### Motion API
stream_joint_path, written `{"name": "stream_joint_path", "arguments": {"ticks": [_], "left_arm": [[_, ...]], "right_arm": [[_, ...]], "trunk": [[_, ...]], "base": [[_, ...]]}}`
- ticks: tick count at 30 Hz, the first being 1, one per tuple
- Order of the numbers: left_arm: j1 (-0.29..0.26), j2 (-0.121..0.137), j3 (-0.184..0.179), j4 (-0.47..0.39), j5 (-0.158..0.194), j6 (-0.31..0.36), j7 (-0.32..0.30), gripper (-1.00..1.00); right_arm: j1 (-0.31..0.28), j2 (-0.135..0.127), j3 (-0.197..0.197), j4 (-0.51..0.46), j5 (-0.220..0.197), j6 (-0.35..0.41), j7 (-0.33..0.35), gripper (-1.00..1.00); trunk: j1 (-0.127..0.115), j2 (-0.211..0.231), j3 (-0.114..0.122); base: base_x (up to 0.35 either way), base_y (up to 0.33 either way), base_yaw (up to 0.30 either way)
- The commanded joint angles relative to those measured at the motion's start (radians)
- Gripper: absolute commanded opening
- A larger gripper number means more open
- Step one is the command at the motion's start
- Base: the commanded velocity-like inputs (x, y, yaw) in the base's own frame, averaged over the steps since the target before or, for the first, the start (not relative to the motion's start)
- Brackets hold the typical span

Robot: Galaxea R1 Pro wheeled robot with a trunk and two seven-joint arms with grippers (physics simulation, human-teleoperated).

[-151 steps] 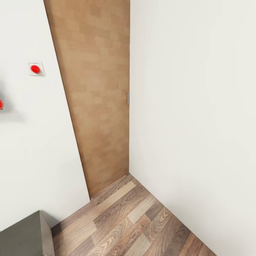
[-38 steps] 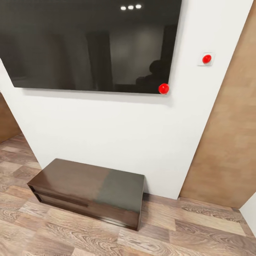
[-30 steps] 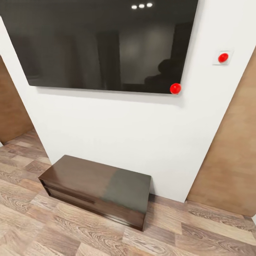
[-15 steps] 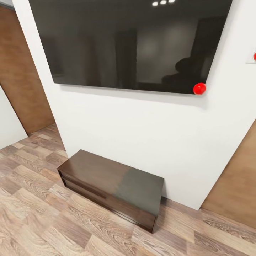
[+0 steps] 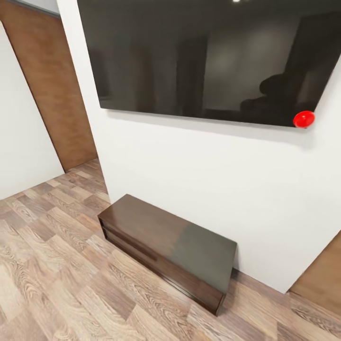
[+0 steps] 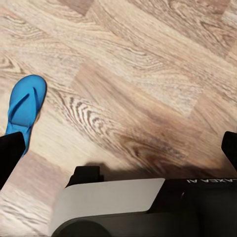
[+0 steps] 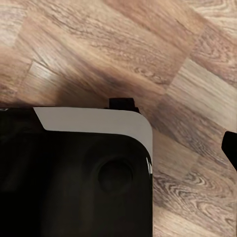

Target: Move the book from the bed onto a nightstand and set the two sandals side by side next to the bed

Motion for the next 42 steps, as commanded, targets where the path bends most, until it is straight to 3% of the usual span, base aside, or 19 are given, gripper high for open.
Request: {"name": "stream_joint_path", "arguments": {"ticks": [1, 42], "left_arm": [[0.000, 0.000, 0.000, 0.000, 0.000, -0.002, 0.000, 1.00], [0.000, 0.000, 0.000, 0.000, 0.000, -0.002, 0.000, 1.00]], "right_arm": [[0.000, 0.000, -0.001, 0.000, 0.000, -0.003, -0.001, 1.00], [0.000, 0.000, -0.001, 0.000, -0.001, -0.003, -0.001, 1.00]], "trunk": [[0.000, 0.000, -0.001], [0.000, 0.000, -0.023]], "base": [[0.000, 0.000, 0.272], [0.000, 0.000, 0.272]]}}
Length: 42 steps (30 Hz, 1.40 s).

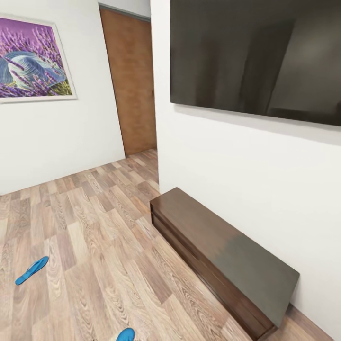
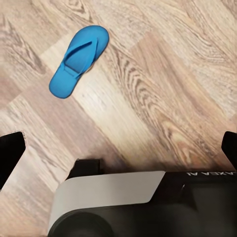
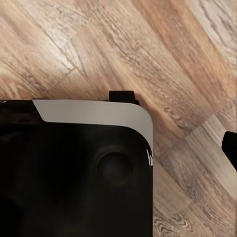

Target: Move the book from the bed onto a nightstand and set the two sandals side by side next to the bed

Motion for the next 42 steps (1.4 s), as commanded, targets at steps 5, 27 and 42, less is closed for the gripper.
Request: {"name": "stream_joint_path", "arguments": {"ticks": [5, 27, 42], "left_arm": [[0.000, 0.000, 0.000, 0.000, 0.000, -0.002, 0.000, 1.00], [0.000, 0.000, 0.000, 0.000, 0.000, -0.002, 0.000, 1.00], [0.000, 0.000, 0.000, 0.000, 0.000, -0.002, 0.000, 1.00]], "right_arm": [[0.000, 0.000, -0.001, 0.000, 0.000, -0.003, -0.001, 1.00], [0.000, -0.001, -0.002, -0.002, 0.000, -0.003, -0.001, 1.00], [0.000, 0.000, -0.002, -0.003, 0.000, -0.003, -0.001, 1.00]], "trunk": [[0.000, 0.000, -0.003], [0.000, 0.000, -0.015], [0.000, 0.000, -0.023]], "base": [[0.000, 0.000, 0.272], [0.000, 0.000, 0.272], [0.000, 0.000, 0.272]]}}
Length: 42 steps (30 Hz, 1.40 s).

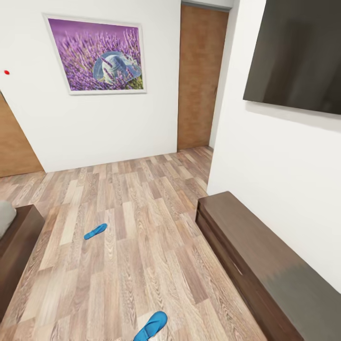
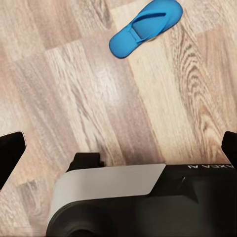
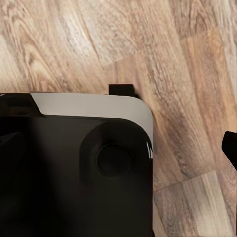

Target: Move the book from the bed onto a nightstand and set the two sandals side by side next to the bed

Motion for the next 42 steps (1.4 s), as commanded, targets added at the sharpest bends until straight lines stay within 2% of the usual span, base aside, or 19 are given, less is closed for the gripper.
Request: {"name": "stream_joint_path", "arguments": {"ticks": [1, 42], "left_arm": [[0.000, 0.000, 0.000, 0.000, 0.000, -0.002, 0.000, 1.00], [0.000, 0.000, 0.000, 0.000, 0.000, -0.002, 0.000, 1.00]], "right_arm": [[0.000, 0.000, -0.001, 0.000, 0.000, -0.003, -0.001, 1.00], [0.000, 0.000, -0.001, -0.002, 0.000, -0.003, -0.001, 1.00]], "trunk": [[0.000, 0.000, -0.001], [0.000, 0.000, -0.023]], "base": [[0.000, 0.000, 0.272], [0.000, 0.000, 0.272]]}}
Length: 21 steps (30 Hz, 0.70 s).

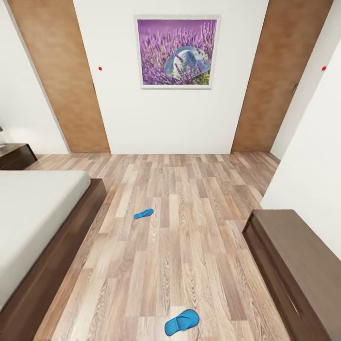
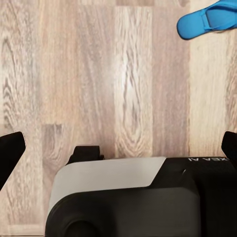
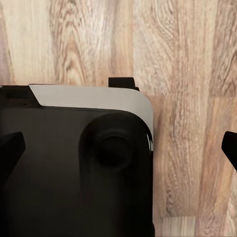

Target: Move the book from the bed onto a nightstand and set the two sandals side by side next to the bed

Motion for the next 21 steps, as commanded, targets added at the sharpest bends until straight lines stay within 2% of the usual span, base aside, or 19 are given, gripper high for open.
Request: {"name": "stream_joint_path", "arguments": {"ticks": [1, 21], "left_arm": [[0.000, 0.000, 0.000, 0.000, 0.000, -0.002, 0.000, 1.00], [0.000, 0.000, 0.000, -0.001, 0.000, -0.002, 0.000, 1.00]], "right_arm": [[0.000, 0.000, -0.001, 0.000, 0.000, -0.003, -0.001, 1.00], [0.000, 0.000, -0.001, -0.001, 0.000, -0.003, -0.001, 1.00]], "trunk": [[0.000, 0.000, -0.001], [0.000, 0.000, -0.012]], "base": [[0.000, 0.000, 0.272], [0.000, 0.000, 0.272]]}}
